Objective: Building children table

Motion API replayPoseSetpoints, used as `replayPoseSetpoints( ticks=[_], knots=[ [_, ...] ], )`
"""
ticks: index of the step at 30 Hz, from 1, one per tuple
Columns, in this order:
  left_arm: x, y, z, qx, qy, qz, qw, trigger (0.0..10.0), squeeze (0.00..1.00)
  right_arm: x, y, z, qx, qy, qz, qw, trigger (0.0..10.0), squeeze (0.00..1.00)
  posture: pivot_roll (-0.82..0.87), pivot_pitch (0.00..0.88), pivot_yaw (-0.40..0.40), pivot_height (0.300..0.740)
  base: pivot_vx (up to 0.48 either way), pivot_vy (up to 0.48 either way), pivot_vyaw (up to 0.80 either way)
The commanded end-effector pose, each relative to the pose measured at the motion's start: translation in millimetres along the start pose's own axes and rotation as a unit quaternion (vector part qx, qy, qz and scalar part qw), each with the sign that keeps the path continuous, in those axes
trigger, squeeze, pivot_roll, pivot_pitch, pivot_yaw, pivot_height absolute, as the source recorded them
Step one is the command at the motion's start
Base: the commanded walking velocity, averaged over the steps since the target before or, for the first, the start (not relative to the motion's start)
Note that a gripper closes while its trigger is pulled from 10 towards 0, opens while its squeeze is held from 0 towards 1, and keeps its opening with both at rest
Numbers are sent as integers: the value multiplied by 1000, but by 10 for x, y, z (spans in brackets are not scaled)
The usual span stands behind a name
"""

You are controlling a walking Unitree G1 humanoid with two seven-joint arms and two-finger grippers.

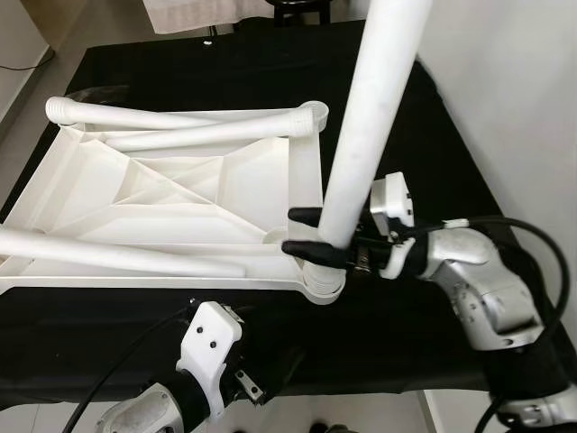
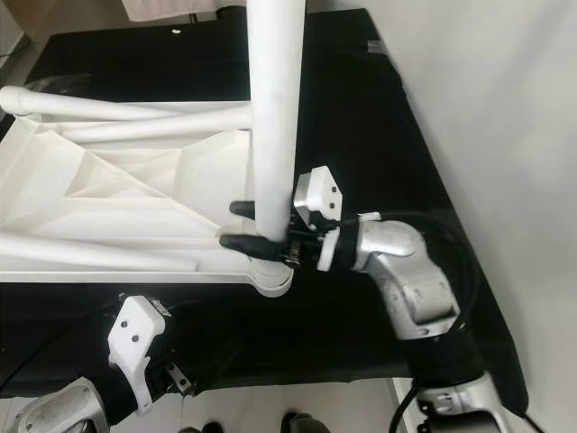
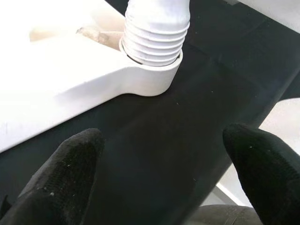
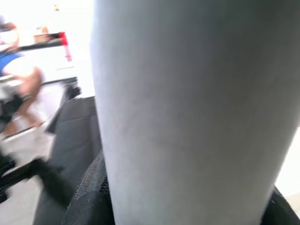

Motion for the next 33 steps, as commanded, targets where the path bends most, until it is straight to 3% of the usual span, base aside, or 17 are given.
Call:
replayPoseSetpoints(
  ticks=[1, 2, 9, 14, 17, 18, 19, 21, 23, 24, 26, 30, 33],
  knots=[
    [-27, -12, -46, -6, 10, 0, 1000, 10000, 0, -138, -75, -571, 60, 91, -143, 984, 10000, 0, -35, 311, 3, 740, 0, 0, 0],
    [-32, -9, -47, -6, 10, 0, 1000, 10000, 0, -183, -85, -589, 59, 92, -183, 977, 10000, 0, -36, 311, 4, 740, 0, 0, 0],
    [-40, 30, -38, -4, 10, 3, 1000, 10000, 0, -210, 133, -600, 37, 106, -227, 967, 10000, 0, -43, 307, 14, 740, 0, 0, 0],
    [31, 291, 200, 9, -30, 43, 999, 10000, 0, -156, 152, -599, 32, 107, -247, 962, 10000, 0, -40, 290, 13, 740, 0, 0, 0],
    [48, 340, 265, 9, -40, 48, 998, 10000, 0, -146, 158, -597, 32, 108, -254, 961, 10000, 0, -40, 290, 13, 740, 0, 0, 0],
    [88, 413, 438, 10, -67, 50, 996, 10000, 0, -124, 154, -591, 30, 109, -257, 960, 10000, 0, -39, 280, 12, 740, 0, 0, 0],
    [88, 413, 438, 10, -67, 50, 996, 10000, 0, -124, 154, -591, 30, 109, -257, 960, 10000, 0, -39, 280, 12, 740, 0, 0, 0],
    [206, 544, 969, 22, -143, 29, 989, 10000, 0, -82, 99, -570, 23, 109, -263, 958, 10000, 0, -34, 261, 11, 740, 0, 0, 0],
    [206, 544, 969, 22, -143, 29, 989, 10000, 0, -82, 99, -570, 23, 109, -263, 958, 10000, 0, -34, 261, 11, 740, 0, 0, 0],
    [262, 537, 1237, 28, -177, -2, 984, 10000, 0, -58, 61, -555, 19, 107, -263, 959, 10000, 0, -33, 252, 13, 740, 0, 0, 0],
    [355, 382, 1614, 20, -219, -97, 971, 10000, 0, -21, 18, -537, 14, 104, -265, 959, 10000, 0, -28, 232, 11, 740, 0, 0, 0],
    [373, 316, 1700, 19, -227, -129, 965, 10000, 0, -10, 10, -533, 13, 103, -265, 959, 10000, 0, -28, 232, 11, 740, 0, 0, 0],
    [457, 133, 1962, 41, -236, -226, 944, 10000, 0, 97, 32, -495, 8, 93, -248, 964, 10000, 0, -35, 208, 13, 740, 0, 0, 0]
  ],
)
Point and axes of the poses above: a point about 5 cm out from each wrist's last joint towards the gripper, its own x axis pointing out of the wrist towards the gripper, its own z axis along the axis of the wrist's last joint, y = z × x, the point moved 5 cm from there along x, pointing out of the wrist towards the gripper
